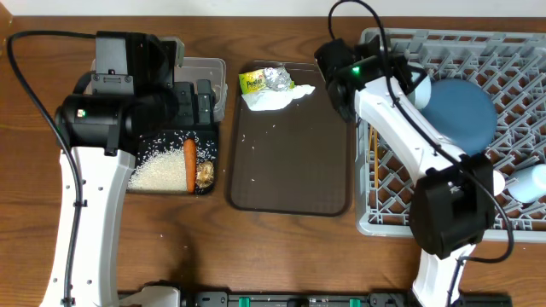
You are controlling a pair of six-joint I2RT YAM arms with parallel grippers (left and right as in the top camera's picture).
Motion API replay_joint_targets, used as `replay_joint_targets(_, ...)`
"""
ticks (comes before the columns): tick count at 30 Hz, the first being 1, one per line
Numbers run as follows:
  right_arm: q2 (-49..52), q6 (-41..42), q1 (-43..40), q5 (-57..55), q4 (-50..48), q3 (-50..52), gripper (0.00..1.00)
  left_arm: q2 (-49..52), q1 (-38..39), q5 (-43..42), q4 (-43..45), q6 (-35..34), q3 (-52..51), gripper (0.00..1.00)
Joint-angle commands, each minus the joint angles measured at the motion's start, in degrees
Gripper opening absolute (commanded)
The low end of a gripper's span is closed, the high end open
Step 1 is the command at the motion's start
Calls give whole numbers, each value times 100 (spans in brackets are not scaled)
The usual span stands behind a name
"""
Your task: Sort waste into correct bins and load items into the dishwasher rack
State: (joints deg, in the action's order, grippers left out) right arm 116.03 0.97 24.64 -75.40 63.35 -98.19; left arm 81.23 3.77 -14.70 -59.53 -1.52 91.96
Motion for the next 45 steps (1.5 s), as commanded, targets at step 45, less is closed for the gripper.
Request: replay_joint_targets(45,208,-275,118,1104,1097,442,1,11,-4,-28,2,-4,15,98)
